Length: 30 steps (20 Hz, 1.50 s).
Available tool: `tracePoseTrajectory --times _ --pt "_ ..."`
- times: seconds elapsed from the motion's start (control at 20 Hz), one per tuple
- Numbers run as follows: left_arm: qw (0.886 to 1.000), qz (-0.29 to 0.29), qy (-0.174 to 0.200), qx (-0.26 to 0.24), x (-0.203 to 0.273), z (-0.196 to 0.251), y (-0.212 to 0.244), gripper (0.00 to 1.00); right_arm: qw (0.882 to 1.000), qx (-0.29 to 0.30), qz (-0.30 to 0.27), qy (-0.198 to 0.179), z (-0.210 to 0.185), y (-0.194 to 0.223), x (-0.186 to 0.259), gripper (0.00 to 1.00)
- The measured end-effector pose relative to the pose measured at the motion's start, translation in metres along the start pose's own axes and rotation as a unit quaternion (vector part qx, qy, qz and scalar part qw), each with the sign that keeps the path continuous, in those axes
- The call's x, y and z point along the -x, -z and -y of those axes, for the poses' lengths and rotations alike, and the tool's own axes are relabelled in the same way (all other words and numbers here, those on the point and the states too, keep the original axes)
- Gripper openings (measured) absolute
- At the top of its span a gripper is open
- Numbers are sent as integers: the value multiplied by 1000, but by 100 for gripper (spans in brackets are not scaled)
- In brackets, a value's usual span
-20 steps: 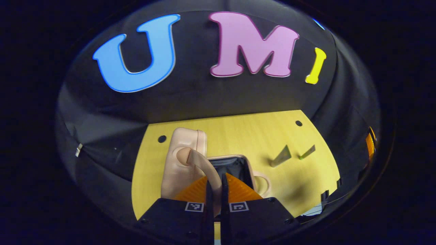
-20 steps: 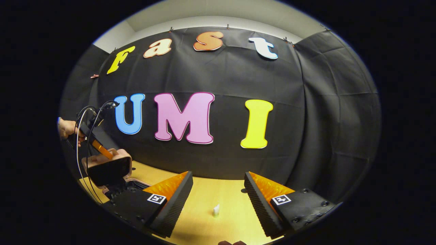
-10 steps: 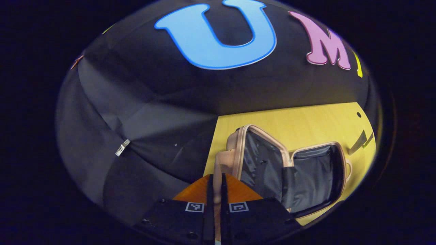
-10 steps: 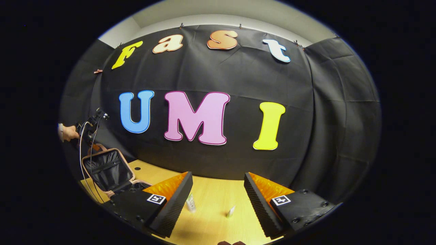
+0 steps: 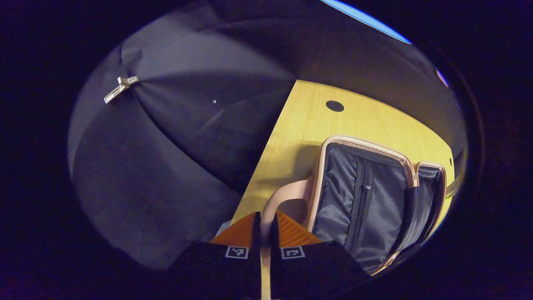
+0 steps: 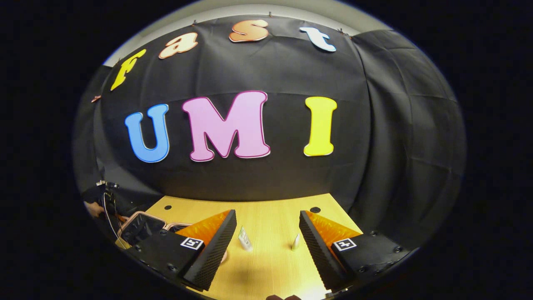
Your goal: First open the suitcase, pack the skin care products into it, and then close the suitcase.
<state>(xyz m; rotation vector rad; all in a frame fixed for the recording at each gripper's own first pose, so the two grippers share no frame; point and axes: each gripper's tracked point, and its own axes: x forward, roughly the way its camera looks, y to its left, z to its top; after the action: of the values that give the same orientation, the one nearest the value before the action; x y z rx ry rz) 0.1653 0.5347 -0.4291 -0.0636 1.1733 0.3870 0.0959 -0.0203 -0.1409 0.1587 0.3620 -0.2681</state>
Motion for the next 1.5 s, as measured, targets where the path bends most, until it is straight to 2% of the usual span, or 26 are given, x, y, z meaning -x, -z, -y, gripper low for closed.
tracePoseTrajectory --times 0.1,0.15,0.2,0.25,0.35,0.5,0.65,0.85,0.95,1.1,1.25,1.3,1.5 --pt "1000 18 3 -13 -1 -4 1 17 1000 -15 -10 18 8 6 -4 96" --pt "998 52 5 -21 2 -7 -9 20 999 -21 -13 27 10 9 -5 96" --pt "996 87 18 -25 8 -2 -21 33 999 -24 -15 36 15 12 -7 98" --pt "992 121 29 -27 24 4 -32 52 999 -25 -16 42 18 15 -8 98" --pt "979 197 42 -32 71 25 -62 100 998 -14 -12 53 26 17 -9 97" --pt "953 283 95 -57 150 86 -86 96 998 8 -1 58 37 14 -11 98" --pt "916 341 185 -98 234 190 -77 96 999 20 5 45 45 13 -17 98" --pt "867 343 313 -182 315 341 -26 96 1000 18 6 6 46 15 -24 98" --pt "849 330 351 -219 329 405 6 96 999 28 4 -16 45 18 -26 98" --pt "845 282 374 -256 322 478 44 99 998 48 -7 -46 45 29 -22 98" --pt "860 227 368 -271 279 531 56 99 995 66 -19 -70 49 41 -15 97" --pt "867 210 361 -273 267 543 57 100 994 67 -25 -76 52 47 -12 98" --pt "881 169 342 -281 219 579 44 100 993 74 -44 -83 73 62 -7 97"
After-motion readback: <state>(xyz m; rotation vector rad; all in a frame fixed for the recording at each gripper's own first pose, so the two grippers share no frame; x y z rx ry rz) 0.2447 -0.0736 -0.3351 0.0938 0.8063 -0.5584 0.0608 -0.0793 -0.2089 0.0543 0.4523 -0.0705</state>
